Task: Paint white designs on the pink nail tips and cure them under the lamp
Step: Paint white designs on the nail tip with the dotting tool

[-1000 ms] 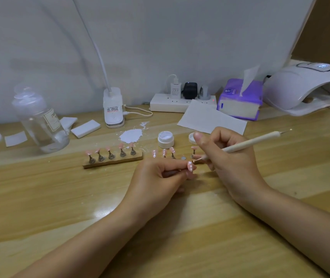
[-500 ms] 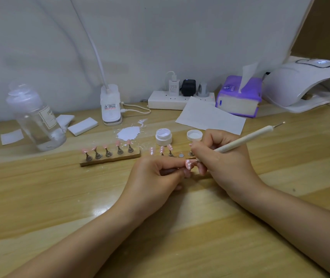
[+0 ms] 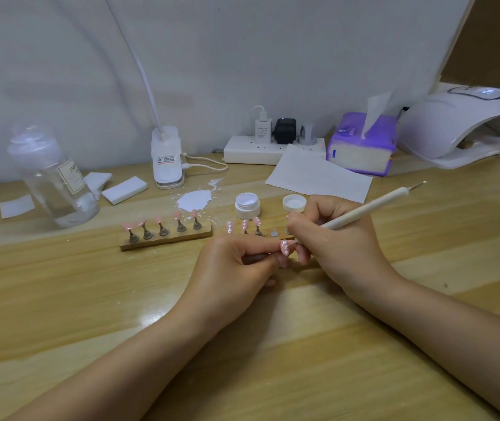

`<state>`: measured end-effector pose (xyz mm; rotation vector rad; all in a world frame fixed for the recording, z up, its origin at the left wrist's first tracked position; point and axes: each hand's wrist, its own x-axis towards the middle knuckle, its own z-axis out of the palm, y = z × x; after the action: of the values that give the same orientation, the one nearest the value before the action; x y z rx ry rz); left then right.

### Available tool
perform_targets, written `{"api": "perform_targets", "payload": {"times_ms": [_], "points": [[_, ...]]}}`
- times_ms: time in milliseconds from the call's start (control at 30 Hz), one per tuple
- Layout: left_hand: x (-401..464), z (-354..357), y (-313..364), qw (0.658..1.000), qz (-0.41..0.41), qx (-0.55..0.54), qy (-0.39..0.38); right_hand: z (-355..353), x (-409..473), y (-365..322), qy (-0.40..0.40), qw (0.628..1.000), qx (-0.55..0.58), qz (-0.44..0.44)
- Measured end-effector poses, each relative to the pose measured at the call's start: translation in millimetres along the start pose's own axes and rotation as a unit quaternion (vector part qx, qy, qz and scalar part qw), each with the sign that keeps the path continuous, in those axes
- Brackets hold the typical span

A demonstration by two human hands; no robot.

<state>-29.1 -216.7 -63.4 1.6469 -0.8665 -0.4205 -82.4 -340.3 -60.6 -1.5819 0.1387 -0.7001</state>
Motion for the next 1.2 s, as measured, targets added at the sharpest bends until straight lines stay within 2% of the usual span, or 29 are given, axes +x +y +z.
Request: {"api": "perform_targets", "payload": {"times_ms": [633, 967, 1200], "points": [[0.7, 0.6, -0.1, 1.000, -0.007, -0.001, 0.004, -1.7, 1.4, 3.6, 0.003, 1.000, 0.002, -0.005], [0.6, 1.6, -0.1, 0.999, -0.024, -0.003, 0.022, -3.4, 7.9, 4.3, 0.058, 0.993, 0.096, 0.044], [0.0, 1.9, 0.4, 0.999, -0.033, -0.014, 0.029, -5.6, 5.8, 5.9, 0.082, 0.993, 0.078, 0.005]]}}
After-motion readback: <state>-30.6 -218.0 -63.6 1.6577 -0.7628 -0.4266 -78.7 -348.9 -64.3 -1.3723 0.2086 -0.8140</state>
